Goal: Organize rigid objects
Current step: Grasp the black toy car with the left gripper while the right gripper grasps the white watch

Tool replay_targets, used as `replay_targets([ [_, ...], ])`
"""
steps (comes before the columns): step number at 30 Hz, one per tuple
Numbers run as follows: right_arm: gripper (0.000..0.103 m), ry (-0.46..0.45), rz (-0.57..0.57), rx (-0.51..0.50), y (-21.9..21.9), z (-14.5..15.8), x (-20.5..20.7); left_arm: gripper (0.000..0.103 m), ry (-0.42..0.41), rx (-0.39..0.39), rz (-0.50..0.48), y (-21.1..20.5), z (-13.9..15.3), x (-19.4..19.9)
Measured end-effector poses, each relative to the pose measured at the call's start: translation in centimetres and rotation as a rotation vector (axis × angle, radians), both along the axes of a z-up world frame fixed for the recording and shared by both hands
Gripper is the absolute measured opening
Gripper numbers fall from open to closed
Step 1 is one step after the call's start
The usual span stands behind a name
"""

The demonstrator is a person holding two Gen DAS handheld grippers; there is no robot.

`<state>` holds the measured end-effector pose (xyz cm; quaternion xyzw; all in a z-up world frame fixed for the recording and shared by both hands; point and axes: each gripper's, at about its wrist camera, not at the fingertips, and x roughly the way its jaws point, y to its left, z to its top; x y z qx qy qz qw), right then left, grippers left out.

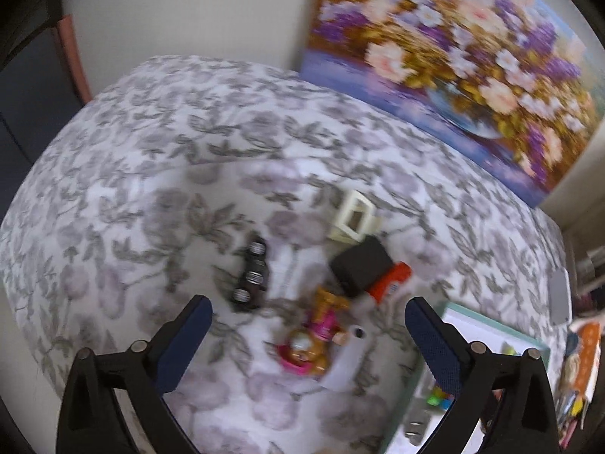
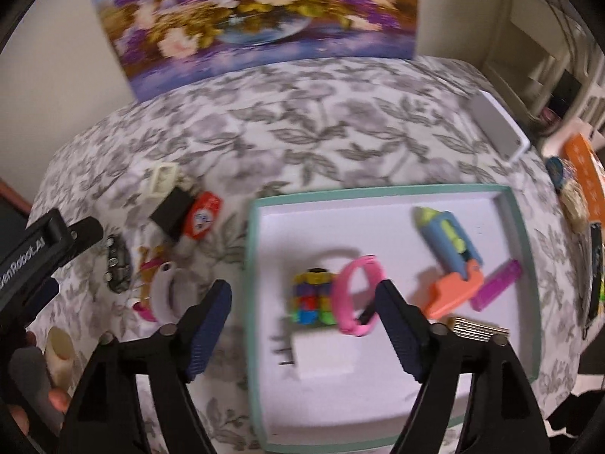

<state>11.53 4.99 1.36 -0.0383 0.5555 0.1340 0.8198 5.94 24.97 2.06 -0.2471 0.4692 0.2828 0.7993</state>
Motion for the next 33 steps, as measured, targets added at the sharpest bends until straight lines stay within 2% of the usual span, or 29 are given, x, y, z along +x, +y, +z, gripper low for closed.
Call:
replay_targets([
  [10,0.081,-0.001,0.047,0.048,2.4,-0.4,-0.6,0.103,-0.025,-0.049,0.085,2.9,-0.2,-2.1],
  [22,0.081,0.023,0.069,0.158,3.0,-1.0,0.4,0.103,-0.053,-0.095,0.095,4.4,-1.0,-2.8],
  [33,0.081,0.058,0.119,0.129,5.4,-2.5,0.4,0.103,-0.064,-0.152,0.144,7.2,-2.6,-3.3],
])
